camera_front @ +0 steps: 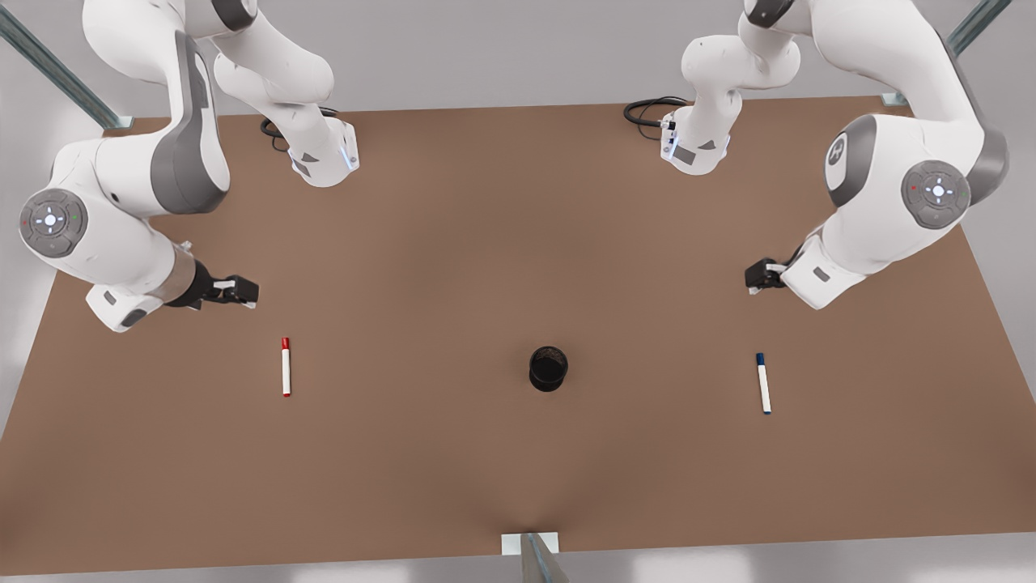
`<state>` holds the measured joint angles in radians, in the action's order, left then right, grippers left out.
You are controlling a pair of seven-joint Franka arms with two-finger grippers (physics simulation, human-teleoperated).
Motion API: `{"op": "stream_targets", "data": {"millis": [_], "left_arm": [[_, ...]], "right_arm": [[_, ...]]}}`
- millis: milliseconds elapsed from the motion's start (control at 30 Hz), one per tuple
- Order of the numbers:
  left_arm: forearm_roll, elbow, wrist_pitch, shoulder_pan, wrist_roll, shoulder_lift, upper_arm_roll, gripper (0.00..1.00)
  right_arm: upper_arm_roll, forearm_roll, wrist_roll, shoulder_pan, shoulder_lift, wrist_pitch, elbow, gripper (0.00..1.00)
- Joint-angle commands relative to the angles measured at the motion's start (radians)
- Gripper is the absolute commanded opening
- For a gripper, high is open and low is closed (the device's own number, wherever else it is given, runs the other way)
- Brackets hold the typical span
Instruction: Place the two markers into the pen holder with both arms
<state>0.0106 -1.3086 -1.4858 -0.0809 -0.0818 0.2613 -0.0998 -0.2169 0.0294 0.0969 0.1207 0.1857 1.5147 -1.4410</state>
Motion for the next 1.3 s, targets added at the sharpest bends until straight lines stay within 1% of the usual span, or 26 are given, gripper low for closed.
{"op": "stream_targets", "data": {"millis": [0,67,133,200,233,267,333,367,400,433,500,800,867,933,1000,1033,1133,1267], "left_arm": [[0.002,0.002,-0.028,-0.002,0.076,0.024,-0.001,1.0],[0.005,0.002,-0.114,0.027,0.074,0.128,0.035,1.0],[-0.029,-0.011,-0.29,0.122,0.073,0.209,0.035,1.0],[-0.026,-0.032,-0.451,0.148,0.074,0.288,0.035,1.0],[-0.023,-0.11,-0.6,0.165,0.08,0.308,0.037,1.0],[-0.023,-0.144,-0.651,0.177,0.091,0.323,0.037,1.0],[-0.021,-0.153,-0.714,0.196,0.108,0.374,0.037,1.0],[-0.021,-0.191,-0.752,0.208,0.125,0.378,0.038,1.0],[-0.021,-0.257,-0.83,0.207,0.125,0.378,0.038,1.0],[-0.021,-0.27,-0.86,0.205,0.125,0.38,0.038,1.0],[0.006,-0.265,-0.941,0.202,0.125,0.43,0.038,1.0],[0.011,-0.245,-0.944,0.196,0.125,0.523,0.038,1.0],[0.012,-0.238,-0.947,0.199,0.126,0.536,0.038,0.92],[0.011,-0.236,-0.959,0.199,0.135,0.546,0.038,0.81],[0.012,-0.236,-0.962,0.199,0.135,0.553,0.041,0.75],[0.012,-0.236,-0.962,0.197,0.135,0.553,0.045,0.69],[0.042,-0.235,-0.962,0.197,0.139,0.559,0.045,0.62],[0.057,-0.235,-0.962,0.196,0.139,0.559,0.045,0.59]], "right_arm": [[0.001,0.001,0.046,0.0,0.001,0.005,0.002,1.0],[0.001,0.001,0.044,0.0,0.006,0.005,0.004,1.0],[0.001,0.0,0.024,0.0,0.006,0.005,0.004,1.0],[0.001,0.0,0.024,0.0,0.008,0.015,-0.001,1.0],[0.001,0.0,0.029,-0.001,0.024,0.025,-0.001,1.0],[0.001,0.0,0.033,-0.003,0.029,0.051,-0.006,1.0],[0.001,0.0,0.034,-0.003,0.05,0.088,-0.016,1.0],[0.001,0.0,0.032,-0.001,0.061,0.104,-0.019,1.0],[0.001,0.0,0.03,-0.001,0.072,0.114,-0.019,1.0],[0.001,0.001,0.03,-0.001,0.081,0.139,-0.027,1.0],[0.001,0.003,0.024,0.002,0.104,0.177,-0.041,1.0],[0.001,0.006,0.02,0.033,0.19,0.262,-0.053,1.0],[0.001,0.012,0.018,0.05,0.251,0.295,-0.056,1.0],[-0.004,0.046,0.02,0.039,0.313,0.349,-0.058,1.0],[-0.012,0.058,0.023,0.027,0.37,0.406,-0.056,1.0],[-0.01,0.06,0.02,0.027,0.399,0.441,-0.056,1.0],[-0.01,0.095,0.024,0.023,0.44,0.475,-0.053,1.0],[-0.01,0.109,0.024,0.027,0.488,0.478,-0.056,1.0]]}}
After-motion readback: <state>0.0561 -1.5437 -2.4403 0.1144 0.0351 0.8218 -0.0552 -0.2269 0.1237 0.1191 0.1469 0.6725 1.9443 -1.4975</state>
